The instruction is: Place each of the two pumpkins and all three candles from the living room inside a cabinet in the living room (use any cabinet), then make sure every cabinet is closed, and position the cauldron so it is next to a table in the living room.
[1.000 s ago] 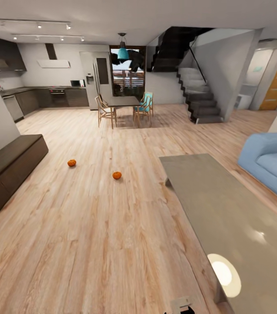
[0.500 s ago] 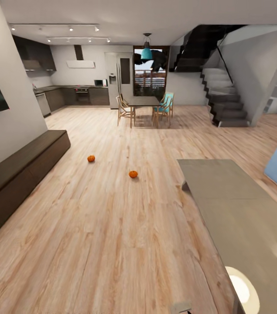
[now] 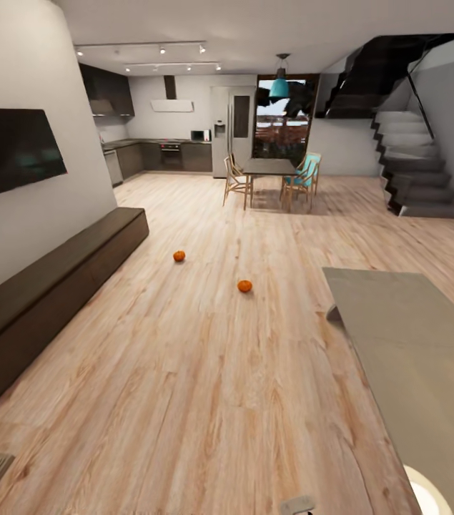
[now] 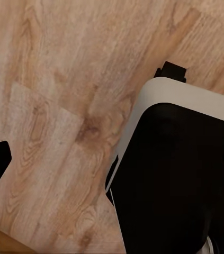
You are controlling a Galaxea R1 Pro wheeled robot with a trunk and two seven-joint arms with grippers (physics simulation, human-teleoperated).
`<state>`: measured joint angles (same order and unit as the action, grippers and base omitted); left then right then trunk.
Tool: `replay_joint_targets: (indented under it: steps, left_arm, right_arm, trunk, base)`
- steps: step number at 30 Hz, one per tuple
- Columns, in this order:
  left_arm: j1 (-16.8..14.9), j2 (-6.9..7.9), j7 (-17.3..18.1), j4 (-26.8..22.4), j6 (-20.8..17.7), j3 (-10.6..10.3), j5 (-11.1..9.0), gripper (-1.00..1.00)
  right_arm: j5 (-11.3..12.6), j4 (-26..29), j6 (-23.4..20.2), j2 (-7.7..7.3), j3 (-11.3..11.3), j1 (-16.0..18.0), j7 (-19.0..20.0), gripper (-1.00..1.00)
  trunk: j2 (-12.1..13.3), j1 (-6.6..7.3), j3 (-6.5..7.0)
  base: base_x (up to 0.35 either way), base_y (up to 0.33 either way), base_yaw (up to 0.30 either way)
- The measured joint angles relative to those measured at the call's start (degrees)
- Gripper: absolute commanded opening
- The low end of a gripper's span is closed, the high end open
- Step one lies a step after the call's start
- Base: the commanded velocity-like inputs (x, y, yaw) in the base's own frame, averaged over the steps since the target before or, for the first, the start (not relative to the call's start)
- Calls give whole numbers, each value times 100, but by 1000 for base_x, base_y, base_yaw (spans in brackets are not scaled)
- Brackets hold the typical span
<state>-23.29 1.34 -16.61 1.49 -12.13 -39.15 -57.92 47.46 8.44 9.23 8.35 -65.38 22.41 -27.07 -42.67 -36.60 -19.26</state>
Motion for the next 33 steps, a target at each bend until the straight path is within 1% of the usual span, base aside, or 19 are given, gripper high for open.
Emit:
replay_joint_targets:
  steps: [28,30,33]
  left_arm:
    - [0,-3,2,0,0,-3,0,100]
    - [0,-24,5,-7,4,-1,-5,100]
    - [0,-98,8,-7,9,5,-17,100]
  right_arm:
    - [-8,0,0,-17,24,2,-8,100]
    - [-8,0,0,-17,25,1,-8,100]
    - [-9,0,0,-12,20,0,-9,100]
  trunk:
    - [0,0,-3]
    - [0,0,-11]
    - [0,0,-26]
  base:
    - [0,0,290]
    - [0,0,258]
    - [0,0,231]
